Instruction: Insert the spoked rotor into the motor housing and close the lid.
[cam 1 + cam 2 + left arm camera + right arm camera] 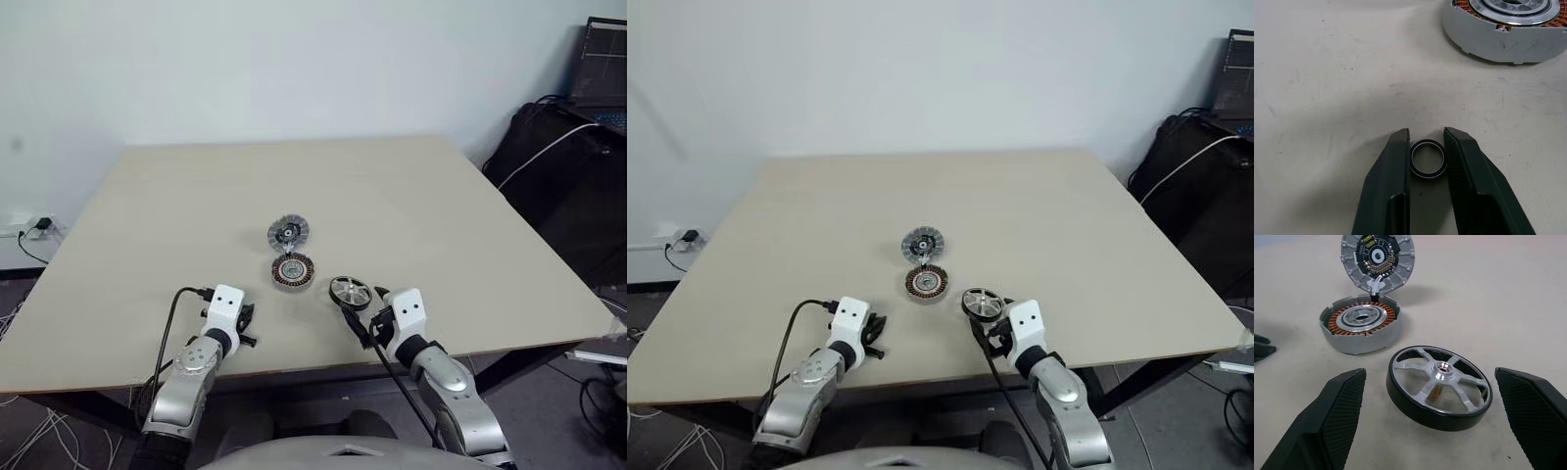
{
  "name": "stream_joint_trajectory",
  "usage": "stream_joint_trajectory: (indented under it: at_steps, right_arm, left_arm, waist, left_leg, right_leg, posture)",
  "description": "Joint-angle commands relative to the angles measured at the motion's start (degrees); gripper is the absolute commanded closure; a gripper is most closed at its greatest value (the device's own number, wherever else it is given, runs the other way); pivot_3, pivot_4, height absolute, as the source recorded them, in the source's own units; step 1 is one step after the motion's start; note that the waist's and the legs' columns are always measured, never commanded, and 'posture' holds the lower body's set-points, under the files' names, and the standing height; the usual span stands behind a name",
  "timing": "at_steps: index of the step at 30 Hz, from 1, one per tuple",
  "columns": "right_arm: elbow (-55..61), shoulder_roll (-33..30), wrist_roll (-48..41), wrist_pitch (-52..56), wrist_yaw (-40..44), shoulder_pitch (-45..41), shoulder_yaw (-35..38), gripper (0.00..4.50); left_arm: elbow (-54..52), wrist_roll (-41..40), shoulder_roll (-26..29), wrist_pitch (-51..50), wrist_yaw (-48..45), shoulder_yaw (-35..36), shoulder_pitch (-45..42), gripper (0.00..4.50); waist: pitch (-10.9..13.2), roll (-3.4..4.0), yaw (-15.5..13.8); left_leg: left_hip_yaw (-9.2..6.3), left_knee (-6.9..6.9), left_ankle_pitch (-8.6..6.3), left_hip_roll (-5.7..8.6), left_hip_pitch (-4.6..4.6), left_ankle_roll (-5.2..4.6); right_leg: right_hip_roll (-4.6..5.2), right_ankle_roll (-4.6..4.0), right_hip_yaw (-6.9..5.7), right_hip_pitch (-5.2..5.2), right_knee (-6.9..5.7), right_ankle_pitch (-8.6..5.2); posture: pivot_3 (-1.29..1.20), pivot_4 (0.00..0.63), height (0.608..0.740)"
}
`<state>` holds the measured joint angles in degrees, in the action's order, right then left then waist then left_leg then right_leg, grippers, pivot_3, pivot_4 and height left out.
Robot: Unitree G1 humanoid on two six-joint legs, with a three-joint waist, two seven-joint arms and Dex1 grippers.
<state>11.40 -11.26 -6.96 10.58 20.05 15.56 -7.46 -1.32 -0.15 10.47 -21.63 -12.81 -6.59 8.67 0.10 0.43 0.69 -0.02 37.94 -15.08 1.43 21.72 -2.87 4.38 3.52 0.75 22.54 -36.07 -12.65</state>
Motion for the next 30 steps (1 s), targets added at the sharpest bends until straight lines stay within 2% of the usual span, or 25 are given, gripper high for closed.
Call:
stream_joint_trajectory:
  at_steps: [1, 7, 18, 30]
  right_arm:
    - [1.9, 0.1, 0.0, -0.2, -0.2, -1.0, -0.1, 0.00]
    - [1.1, 0.3, 0.1, -0.2, -0.1, -1.7, -0.3, 0.00]
    - [1.1, 1.4, 0.5, -0.9, -1.4, -2.0, -0.4, 0.00]
    - [3.9, 2.1, 0.7, 0.2, -3.2, -0.9, -0.3, 0.00]
  left_arm:
    - [-3.5, -1.9, -1.0, -1.0, 0.7, 2.4, 0.0, 3.83]
    - [-5.7, -4.4, -5.0, 1.9, -0.2, 1.5, -7.8, 3.83]
    - [13.1, -2.5, -8.0, 3.4, -4.7, -4.3, -23.5, 3.83]
    - [25.3, -0.3, -9.3, 6.2, -4.0, -4.7, -29.3, 3.83]
  waist:
    - [0.1, 0.00, -0.1]
    - [0.6, -0.27, -1.2]
    - [0.8, -0.45, -1.6]
    - [0.8, -0.49, -1.7]
  left_leg:
    - [0.00, -0.01, 0.00, 0.00, 0.00, 0.00]
    - [-0.03, 0.02, 0.01, 0.05, 0.17, 0.00]
    - [0.01, 0.03, 0.17, 0.10, 0.19, -0.30]
    - [0.00, 0.03, 0.17, 0.09, 0.20, -0.30]
  right_leg:
    - [0.00, 0.00, 0.00, 0.01, 0.00, 0.00]
    - [0.09, 0.02, -0.07, 0.07, 0.03, 0.03]
    - [-0.40, -0.06, -0.11, 0.10, 0.10, 0.07]
    - [-0.35, 0.01, -0.10, 0.10, 0.10, 0.04]
  posture:
    - [0.00, 0.000, 0.740]
    - [0.00, 0.000, 0.740]
    - [0.00, 0.000, 0.740]
    - [0.00, 0.000, 0.740]
